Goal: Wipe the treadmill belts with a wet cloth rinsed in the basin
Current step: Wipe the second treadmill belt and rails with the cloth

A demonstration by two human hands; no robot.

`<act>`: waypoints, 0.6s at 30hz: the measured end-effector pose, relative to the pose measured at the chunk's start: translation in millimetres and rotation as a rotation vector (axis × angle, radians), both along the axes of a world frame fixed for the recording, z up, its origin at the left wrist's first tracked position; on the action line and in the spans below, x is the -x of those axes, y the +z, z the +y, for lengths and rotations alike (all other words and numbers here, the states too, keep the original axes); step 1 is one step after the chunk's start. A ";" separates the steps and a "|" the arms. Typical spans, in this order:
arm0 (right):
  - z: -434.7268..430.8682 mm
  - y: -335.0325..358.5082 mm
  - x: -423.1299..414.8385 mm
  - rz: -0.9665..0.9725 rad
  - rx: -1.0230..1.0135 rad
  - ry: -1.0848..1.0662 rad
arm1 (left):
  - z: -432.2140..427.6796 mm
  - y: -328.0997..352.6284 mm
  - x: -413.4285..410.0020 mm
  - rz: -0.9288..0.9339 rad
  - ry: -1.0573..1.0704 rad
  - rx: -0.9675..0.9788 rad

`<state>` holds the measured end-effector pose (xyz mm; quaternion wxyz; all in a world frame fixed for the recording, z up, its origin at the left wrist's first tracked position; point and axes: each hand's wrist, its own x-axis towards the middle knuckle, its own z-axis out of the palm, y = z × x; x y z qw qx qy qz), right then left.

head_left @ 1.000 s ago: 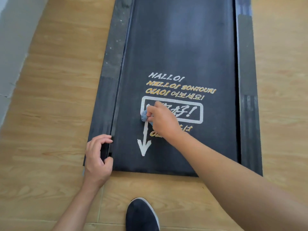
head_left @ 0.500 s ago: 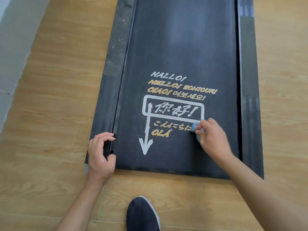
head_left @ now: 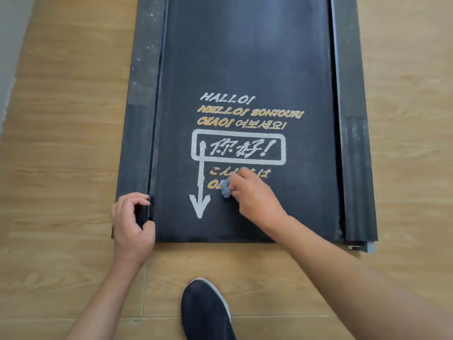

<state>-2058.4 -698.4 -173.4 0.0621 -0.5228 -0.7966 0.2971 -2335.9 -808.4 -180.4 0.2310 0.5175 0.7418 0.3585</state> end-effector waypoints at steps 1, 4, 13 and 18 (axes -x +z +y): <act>1.6 2.9 -39.5 -0.072 -0.021 -0.066 | 0.4 0.7 -4.1 0.036 -0.010 -0.003; 6.5 14.5 -146.4 -0.285 -0.023 -0.264 | -5.2 3.7 -15.9 0.082 -0.008 0.013; -9.8 20.5 -123.7 -0.274 -0.030 -0.270 | -12.9 5.6 -0.4 -0.049 -0.019 0.029; -17.5 9.9 31.8 -0.002 0.048 -0.055 | -16.5 6.7 8.8 -0.069 -0.063 0.058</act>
